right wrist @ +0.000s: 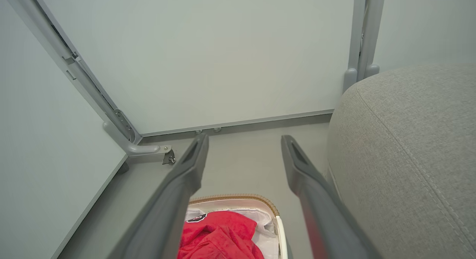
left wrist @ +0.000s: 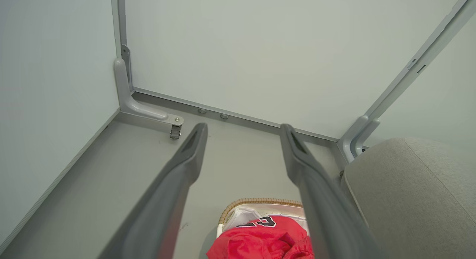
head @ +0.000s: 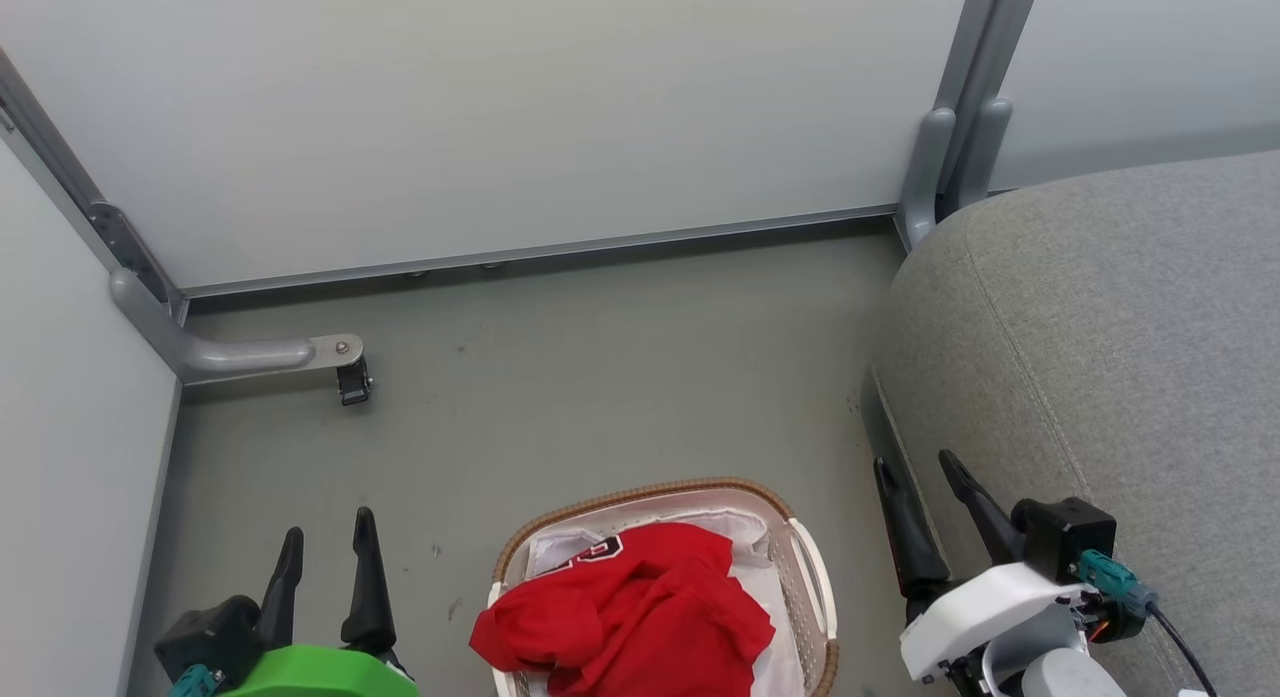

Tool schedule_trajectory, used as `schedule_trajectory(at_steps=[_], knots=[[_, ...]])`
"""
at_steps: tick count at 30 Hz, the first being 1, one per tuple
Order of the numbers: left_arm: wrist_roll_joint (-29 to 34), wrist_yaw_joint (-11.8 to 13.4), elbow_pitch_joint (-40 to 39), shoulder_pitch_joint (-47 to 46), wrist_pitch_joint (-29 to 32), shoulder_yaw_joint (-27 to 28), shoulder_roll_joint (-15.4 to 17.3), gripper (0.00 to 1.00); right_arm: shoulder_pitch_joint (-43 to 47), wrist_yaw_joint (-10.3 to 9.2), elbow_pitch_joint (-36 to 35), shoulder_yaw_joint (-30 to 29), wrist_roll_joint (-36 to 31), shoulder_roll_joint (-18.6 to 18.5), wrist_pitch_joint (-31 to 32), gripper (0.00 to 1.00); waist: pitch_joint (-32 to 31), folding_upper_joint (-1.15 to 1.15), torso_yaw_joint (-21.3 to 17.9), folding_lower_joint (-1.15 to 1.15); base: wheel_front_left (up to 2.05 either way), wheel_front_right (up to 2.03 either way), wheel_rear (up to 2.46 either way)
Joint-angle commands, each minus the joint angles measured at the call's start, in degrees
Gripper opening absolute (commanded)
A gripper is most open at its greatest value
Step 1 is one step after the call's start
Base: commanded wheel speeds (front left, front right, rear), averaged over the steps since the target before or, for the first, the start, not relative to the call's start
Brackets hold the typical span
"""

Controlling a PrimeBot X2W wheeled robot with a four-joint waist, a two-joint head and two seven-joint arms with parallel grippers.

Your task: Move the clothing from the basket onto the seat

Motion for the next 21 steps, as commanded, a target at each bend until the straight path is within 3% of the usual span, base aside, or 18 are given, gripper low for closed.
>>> schedule_trajectory(at_steps=[1,21], knots=[[0.9,0.0,0.0,0.8,-0.5,-0.2,0.4,1.0,-0.4,0.02,0.0,0.3,-1.2,-0.3,-0.7,1.0,0.0,0.0,0.0,0.0,0.0,0.0,0.0],[7.6,0.0,1.3,1.6,-2.6,-0.9,0.5,1.0,-0.4,0.01,0.7,0.8,-8.3,-0.4,-2.8,1.0,-0.2,0.0,0.3,0.0,0.0,0.0,0.0]])
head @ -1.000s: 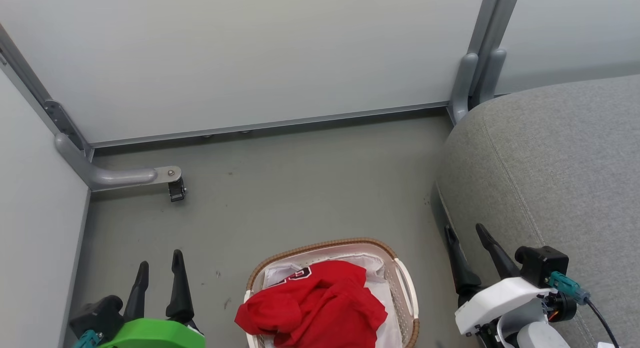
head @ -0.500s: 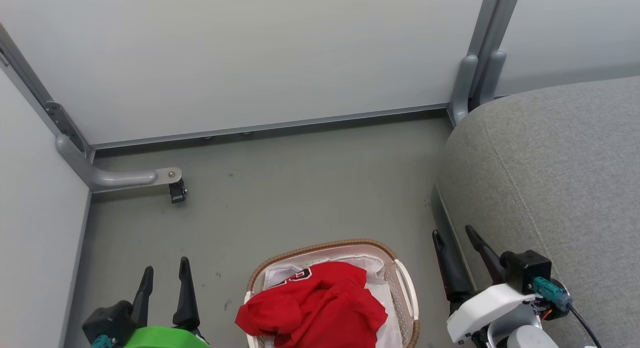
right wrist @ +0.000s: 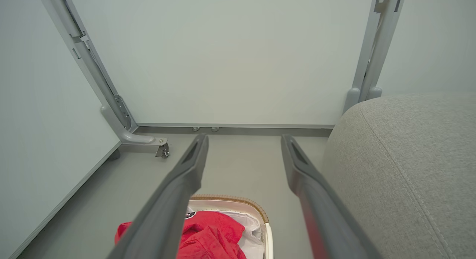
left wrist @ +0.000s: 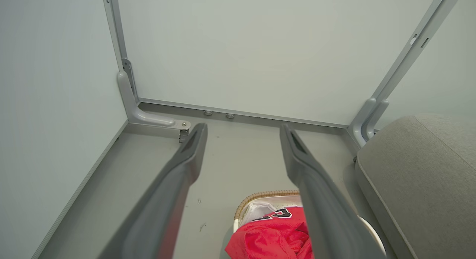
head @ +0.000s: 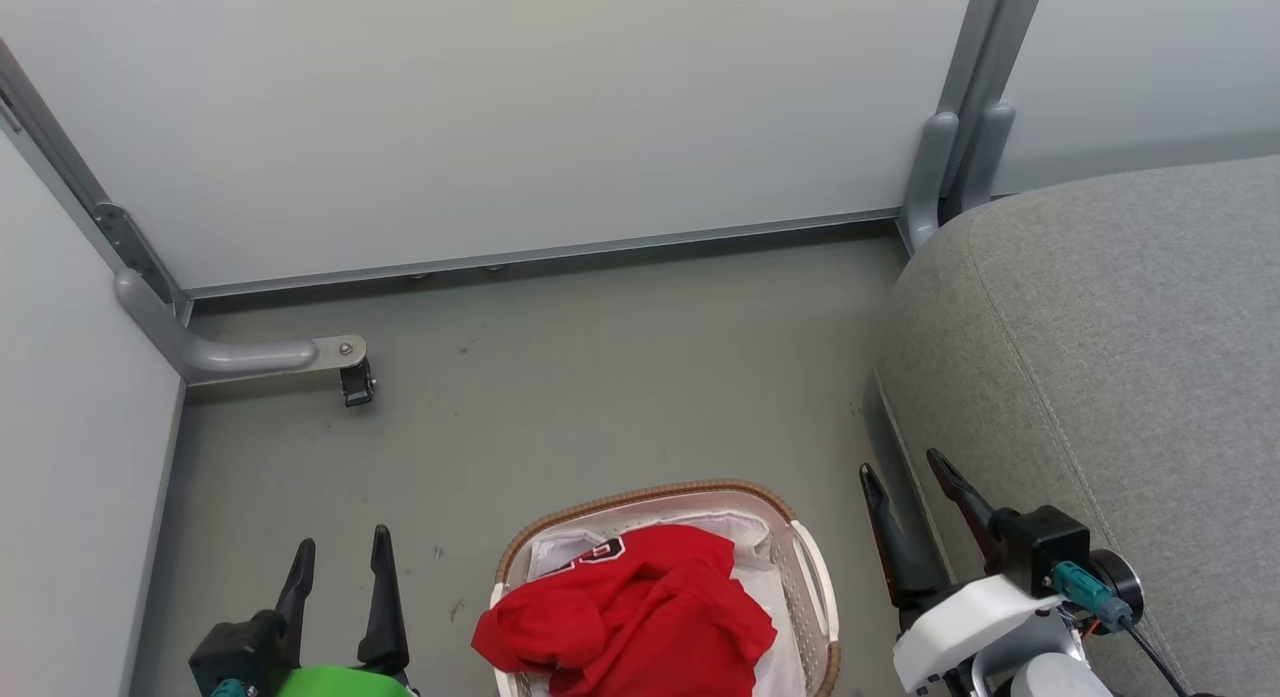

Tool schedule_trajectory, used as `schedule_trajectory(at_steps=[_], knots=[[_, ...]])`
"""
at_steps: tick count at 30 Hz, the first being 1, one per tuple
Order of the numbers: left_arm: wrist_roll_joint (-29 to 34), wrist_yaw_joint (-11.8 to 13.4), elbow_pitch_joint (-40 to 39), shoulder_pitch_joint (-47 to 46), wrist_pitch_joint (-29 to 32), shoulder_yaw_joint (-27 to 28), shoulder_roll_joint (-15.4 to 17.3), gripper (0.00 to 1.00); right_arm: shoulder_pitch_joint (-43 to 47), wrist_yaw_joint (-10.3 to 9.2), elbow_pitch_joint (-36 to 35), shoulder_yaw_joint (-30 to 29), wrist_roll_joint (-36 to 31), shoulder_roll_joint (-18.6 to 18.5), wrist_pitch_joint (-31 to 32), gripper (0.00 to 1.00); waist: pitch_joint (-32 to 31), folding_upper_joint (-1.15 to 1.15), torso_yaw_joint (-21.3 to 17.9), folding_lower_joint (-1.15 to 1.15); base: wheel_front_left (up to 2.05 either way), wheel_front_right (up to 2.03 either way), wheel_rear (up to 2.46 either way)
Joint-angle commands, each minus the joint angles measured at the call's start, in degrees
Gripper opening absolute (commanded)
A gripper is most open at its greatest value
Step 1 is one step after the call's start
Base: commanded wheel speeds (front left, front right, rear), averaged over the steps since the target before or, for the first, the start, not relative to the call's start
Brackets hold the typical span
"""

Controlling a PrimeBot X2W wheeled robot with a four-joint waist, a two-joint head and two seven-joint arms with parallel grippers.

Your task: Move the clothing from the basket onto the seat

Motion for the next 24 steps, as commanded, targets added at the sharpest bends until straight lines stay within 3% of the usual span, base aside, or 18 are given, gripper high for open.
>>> schedule_trajectory(at_steps=[1,24], knots=[[0.9,0.1,0.1,0.6,-0.4,0.0,0.4,1.0,-0.4,0.0,0.1,0.0,-1.0,-0.3,-0.5,1.0,0.0,0.0,0.0,0.0,0.0,0.0,0.0],[0.8,0.3,1.0,0.5,-0.5,-0.1,0.4,1.0,-0.8,0.0,-0.3,-1.2,-1.2,-0.3,-0.6,1.0,-0.2,0.0,0.2,0.0,0.0,0.0,0.0]])
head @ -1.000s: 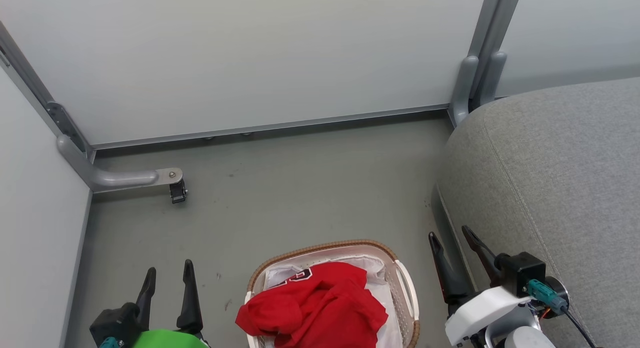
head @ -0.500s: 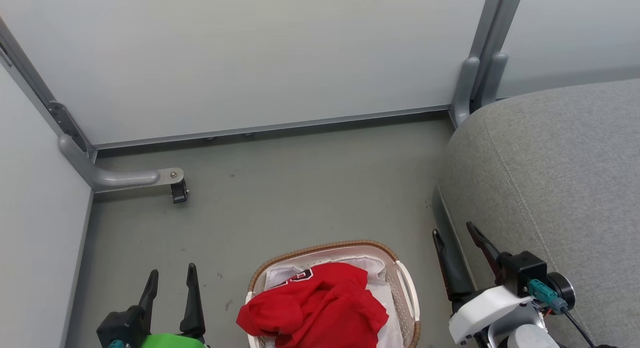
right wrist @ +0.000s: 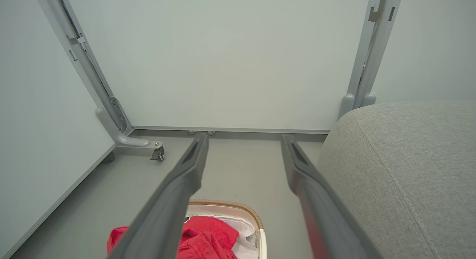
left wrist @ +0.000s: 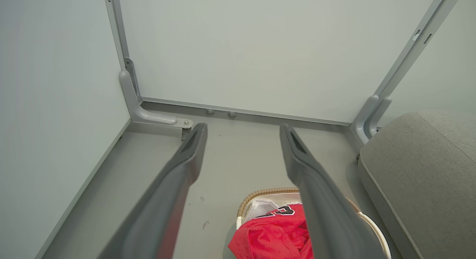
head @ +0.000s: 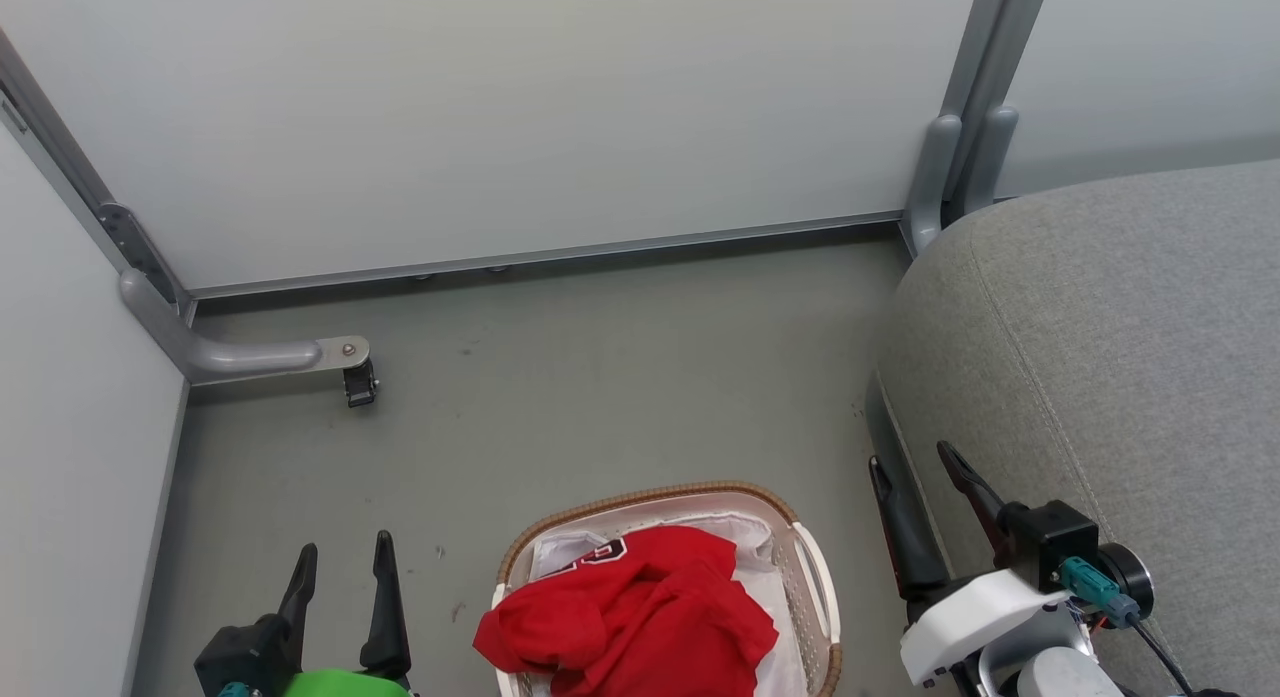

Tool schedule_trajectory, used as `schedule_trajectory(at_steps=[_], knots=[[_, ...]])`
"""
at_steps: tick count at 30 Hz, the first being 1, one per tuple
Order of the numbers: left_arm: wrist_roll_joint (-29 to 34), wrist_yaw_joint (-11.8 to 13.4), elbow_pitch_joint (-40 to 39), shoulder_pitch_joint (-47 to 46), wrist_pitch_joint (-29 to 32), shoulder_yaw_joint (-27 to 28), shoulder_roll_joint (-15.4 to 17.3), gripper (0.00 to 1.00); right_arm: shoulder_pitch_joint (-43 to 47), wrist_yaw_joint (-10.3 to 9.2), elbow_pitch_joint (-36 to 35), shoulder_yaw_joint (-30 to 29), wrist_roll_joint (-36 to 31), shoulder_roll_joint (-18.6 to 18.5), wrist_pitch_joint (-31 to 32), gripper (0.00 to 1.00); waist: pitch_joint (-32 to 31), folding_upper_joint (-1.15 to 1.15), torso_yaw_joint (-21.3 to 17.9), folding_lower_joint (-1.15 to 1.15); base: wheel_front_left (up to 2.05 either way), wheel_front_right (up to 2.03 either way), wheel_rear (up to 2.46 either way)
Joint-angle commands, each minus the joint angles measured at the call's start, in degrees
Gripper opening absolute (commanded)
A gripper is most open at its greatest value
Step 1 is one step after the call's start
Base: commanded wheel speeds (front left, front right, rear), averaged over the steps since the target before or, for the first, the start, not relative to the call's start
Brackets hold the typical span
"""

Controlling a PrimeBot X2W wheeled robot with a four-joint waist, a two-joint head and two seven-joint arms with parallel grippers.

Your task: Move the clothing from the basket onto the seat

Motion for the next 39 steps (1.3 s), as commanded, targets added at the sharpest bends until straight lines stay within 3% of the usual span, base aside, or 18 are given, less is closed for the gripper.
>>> schedule_trajectory(at_steps=[1,14,24,32,39], knots=[[0.0,0.1,0.1,0.4,0.0,0.1,0.4,1.0,-0.6,0.0,-0.2,-0.1,0.2,-0.3,-0.3,1.0,0.0,0.0,0.0,0.0,0.0,0.0,0.0],[0.2,-0.3,-0.1,0.0,0.0,-0.6,0.4,1.0,-0.7,0.0,-0.8,-0.7,0.0,-0.3,-0.3,1.0,0.8,0.0,0.1,0.0,0.0,0.0,0.0],[5.9,-1.5,1.6,-6.9,0.0,-3.5,0.4,1.0,-3.4,0.0,-3.1,-3.9,-1.6,-0.3,-0.3,1.0,7.7,0.0,0.5,0.0,0.0,0.0,0.0],[10.5,-2.5,8.4,-17.3,0.0,-10.9,0.3,1.0,-8.1,-0.01,-5.7,-8.4,-3.2,-0.3,-0.2,1.0,17.5,0.0,0.1,0.0,0.0,0.0,0.0],[12.0,-3.0,16.8,-28.0,0.0,-21.3,0.3,1.0,-13.2,-0.01,-8.7,-11.2,-3.9,-0.3,-0.2,1.0,27.0,0.0,-1.3,0.0,0.0,0.0,0.0]])
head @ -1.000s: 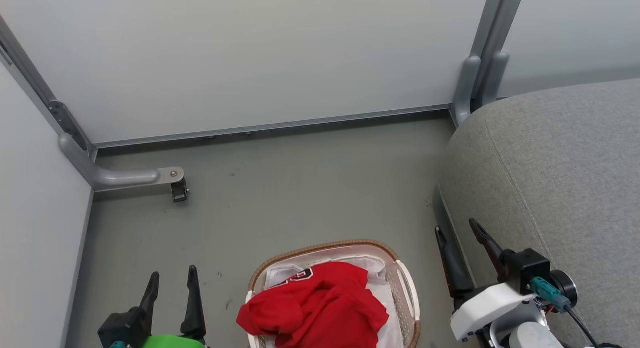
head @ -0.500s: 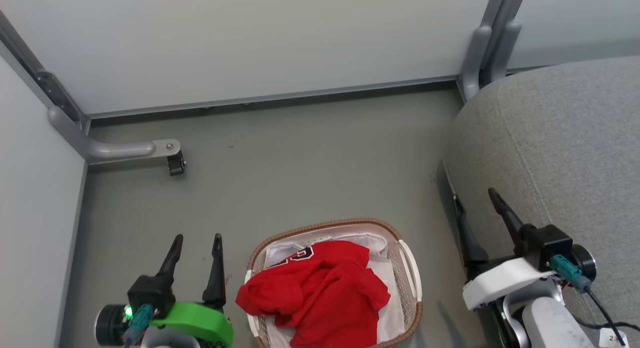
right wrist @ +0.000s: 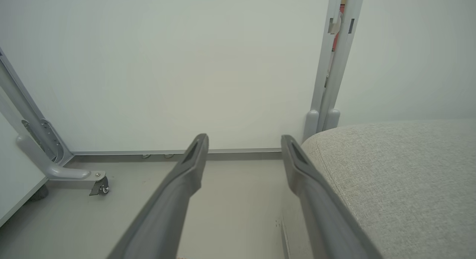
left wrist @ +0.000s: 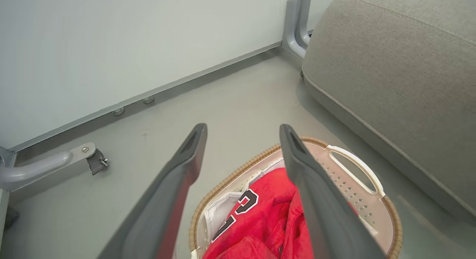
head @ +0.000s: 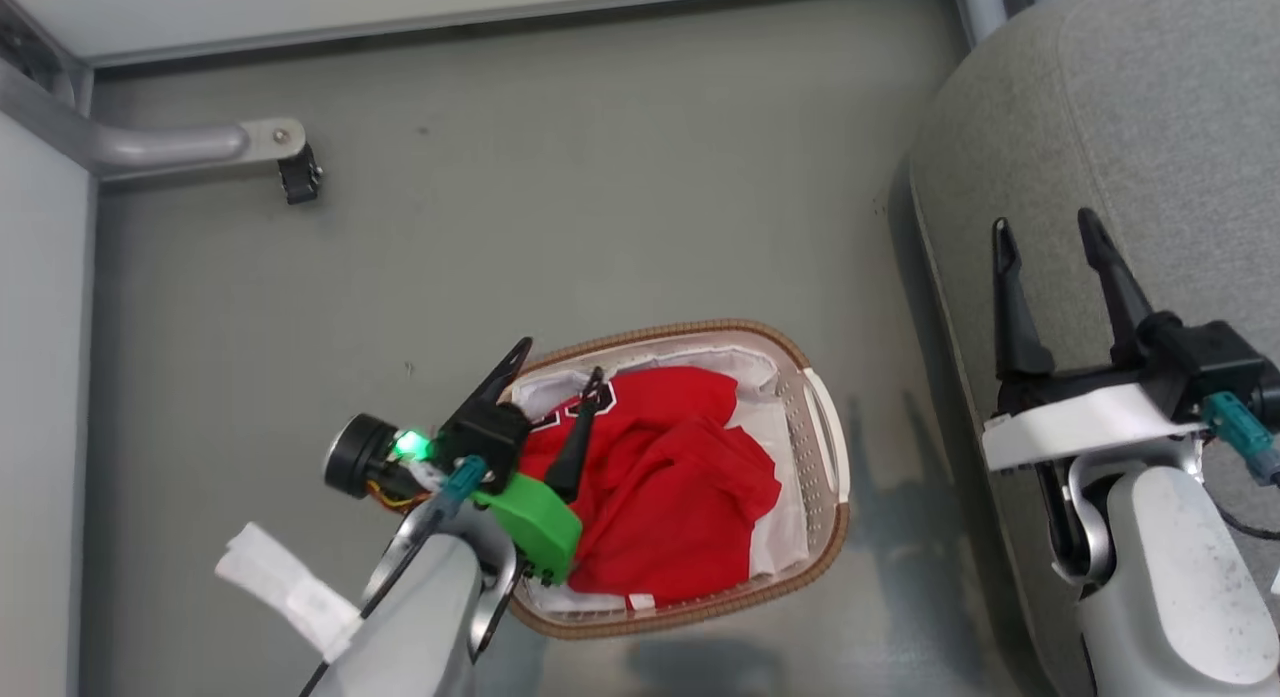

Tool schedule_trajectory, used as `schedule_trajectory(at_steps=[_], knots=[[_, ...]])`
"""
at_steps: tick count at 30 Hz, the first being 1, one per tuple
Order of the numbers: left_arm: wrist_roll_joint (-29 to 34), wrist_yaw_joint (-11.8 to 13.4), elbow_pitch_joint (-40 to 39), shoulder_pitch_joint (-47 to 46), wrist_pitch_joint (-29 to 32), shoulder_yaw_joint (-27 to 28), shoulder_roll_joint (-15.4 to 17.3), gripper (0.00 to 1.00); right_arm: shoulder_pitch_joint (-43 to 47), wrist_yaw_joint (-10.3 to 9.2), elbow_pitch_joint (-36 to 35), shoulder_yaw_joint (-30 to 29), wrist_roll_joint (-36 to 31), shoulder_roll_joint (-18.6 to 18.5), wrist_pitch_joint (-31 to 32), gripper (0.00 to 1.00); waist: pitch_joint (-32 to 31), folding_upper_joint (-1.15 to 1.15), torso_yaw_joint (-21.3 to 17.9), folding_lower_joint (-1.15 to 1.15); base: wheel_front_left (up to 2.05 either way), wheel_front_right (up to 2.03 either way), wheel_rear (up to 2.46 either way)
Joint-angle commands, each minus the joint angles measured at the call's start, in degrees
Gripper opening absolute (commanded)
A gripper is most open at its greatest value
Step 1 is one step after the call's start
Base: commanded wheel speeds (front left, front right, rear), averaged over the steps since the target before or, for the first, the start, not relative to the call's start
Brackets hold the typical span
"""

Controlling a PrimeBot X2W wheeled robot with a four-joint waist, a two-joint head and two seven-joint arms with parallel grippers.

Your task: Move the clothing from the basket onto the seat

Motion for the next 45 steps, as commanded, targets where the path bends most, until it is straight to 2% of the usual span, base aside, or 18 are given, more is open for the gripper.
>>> schedule_trajectory(at_steps=[1,9,12,21,31,32,33,35,45], knots=[[-0.2,-0.2,1.7,-2.8,0.1,-2.8,0.3,1.0,-1.7,-0.02,-0.9,-0.3,-0.3,-0.2,-0.1,1.0,8.6,0.0,-1.6,0.0,0.0,0.0,0.0],[-4.6,-0.2,11.5,-13.6,0.0,-18.6,0.3,1.0,-6.5,-0.03,-4.9,-0.5,0.5,-0.2,-0.1,1.0,18.0,0.0,-4.2,0.0,0.0,0.0,0.0],[-6.2,-0.2,14.6,-17.3,0.1,-22.7,0.3,1.0,-7.7,-0.03,-5.9,-0.4,0.8,-0.2,-0.1,1.0,20.9,0.0,-5.0,0.0,0.0,0.0,0.0],[-9.4,-0.2,21.1,-24.5,0.1,-29.2,0.3,1.0,-10.3,-0.03,-10.2,-0.6,2.3,-0.2,-0.1,1.0,28.8,0.0,-6.6,0.0,0.0,0.0,0.0],[-12.0,-0.2,23.4,-27.4,0.1,-33.2,0.3,1.0,-11.6,-0.03,-11.0,-0.1,2.9,-0.2,-0.1,1.0,31.4,0.0,-7.2,0.0,0.0,0.0,0.0],[-12.3,-0.2,23.4,-27.5,0.1,-33.4,0.3,0.81,-11.7,-0.03,-11.1,0.0,3.0,-0.2,-0.1,1.0,31.4,0.0,-7.2,0.0,0.0,0.0,0.0],[-12.5,-0.2,23.0,-27.5,0.1,-33.8,0.3,0.46,-11.7,-0.03,-11.0,0.0,3.0,-0.2,-0.1,1.0,31.4,0.0,-7.3,0.0,0.0,0.0,0.0],[-13.2,-0.2,21.9,-27.2,0.0,-34.2,0.3,0.0,-11.4,-0.03,-10.8,0.1,3.0,-0.2,-0.1,1.0,31.0,0.0,-7.2,0.0,0.0,0.0,0.0],[-13.1,0.3,16.3,-23.2,0.0,-32.6,0.4,0.0,-9.4,-0.03,-8.3,1.0,1.9,-0.2,-0.1,1.0,25.4,0.0,-5.8,0.0,0.0,0.0,0.0]])
